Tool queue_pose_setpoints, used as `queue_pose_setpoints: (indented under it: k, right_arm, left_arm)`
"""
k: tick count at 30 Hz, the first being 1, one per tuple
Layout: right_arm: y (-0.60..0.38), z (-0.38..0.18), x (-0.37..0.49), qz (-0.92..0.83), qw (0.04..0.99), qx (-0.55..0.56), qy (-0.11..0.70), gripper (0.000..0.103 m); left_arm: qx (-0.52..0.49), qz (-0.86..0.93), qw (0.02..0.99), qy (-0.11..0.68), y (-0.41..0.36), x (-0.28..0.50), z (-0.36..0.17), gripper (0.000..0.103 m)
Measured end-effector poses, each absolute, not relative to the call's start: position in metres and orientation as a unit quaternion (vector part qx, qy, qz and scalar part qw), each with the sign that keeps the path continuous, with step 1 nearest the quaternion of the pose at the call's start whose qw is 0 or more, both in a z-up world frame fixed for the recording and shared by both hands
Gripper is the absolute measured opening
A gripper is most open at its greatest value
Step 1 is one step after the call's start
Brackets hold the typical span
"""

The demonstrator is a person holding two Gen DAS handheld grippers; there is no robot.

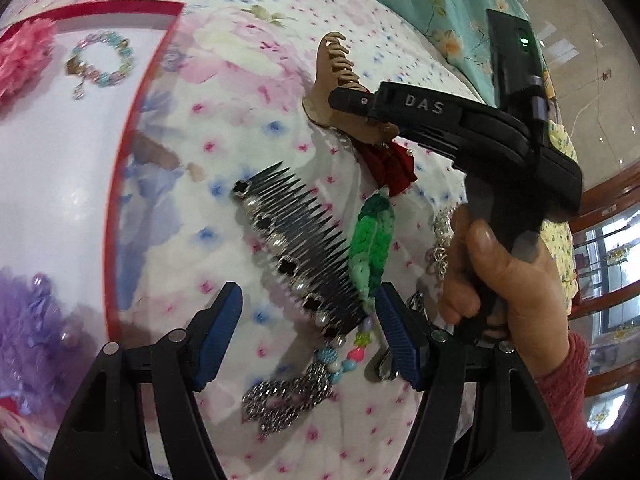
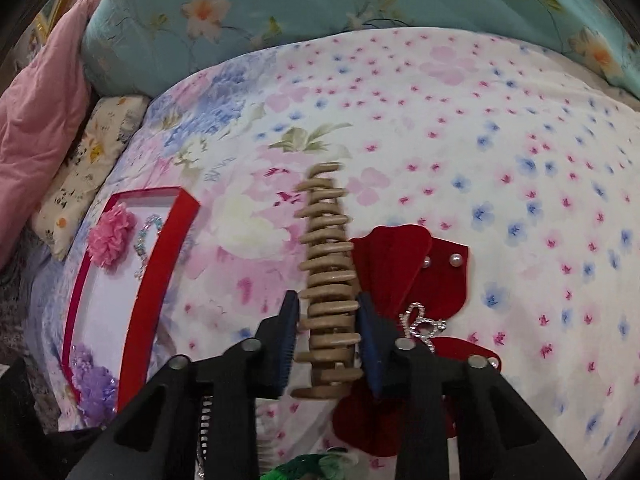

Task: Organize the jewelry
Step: 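Grasp the comb with left tool while right tool grasps the claw clip, then carry comb and claw clip with both tools over the tray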

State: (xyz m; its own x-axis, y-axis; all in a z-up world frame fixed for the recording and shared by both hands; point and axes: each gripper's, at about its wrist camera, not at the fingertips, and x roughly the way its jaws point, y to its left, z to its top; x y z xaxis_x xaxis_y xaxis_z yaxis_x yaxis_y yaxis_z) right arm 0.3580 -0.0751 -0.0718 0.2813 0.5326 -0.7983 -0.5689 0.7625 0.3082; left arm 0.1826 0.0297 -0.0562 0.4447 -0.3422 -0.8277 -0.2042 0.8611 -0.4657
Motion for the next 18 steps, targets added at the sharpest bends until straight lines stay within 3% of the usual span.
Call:
queue_pose_setpoints:
  k: [3, 5, 10, 11, 18]
  right_arm:
    - [-0.084, -0.064, 0.353, 0.346, 0.804, -0.006, 0.483, 0.028]
    - [-0.090, -0.057, 0.349, 0.351, 0.804, 0.012, 0.479, 0.028]
    - [-0.115, -0.035, 0.335, 0.352, 0.812, 0.055, 0.463, 0.028]
    - [-0.121, -0.030, 0.331, 0.351, 0.814, 0.062, 0.459, 0.028]
    - [-0.149, -0.005, 0.306, 0.354, 0.821, 0.098, 0.437, 0.028]
  left_arm:
    - [-0.261, -0.047, 0.808, 0.525, 0.026, 0.190, -0.061, 0.062]
    - [-0.266, -0.052, 0.805, 0.528, 0.025, 0.194, -0.067, 0.041]
    - [-0.282, -0.076, 0.804, 0.519, 0.022, 0.196, -0.075, 0.027]
    - [-0.285, -0.082, 0.804, 0.515, 0.022, 0.194, -0.073, 0.019]
    - [-0.278, -0.098, 0.815, 0.498, 0.023, 0.176, -0.052, 0.008]
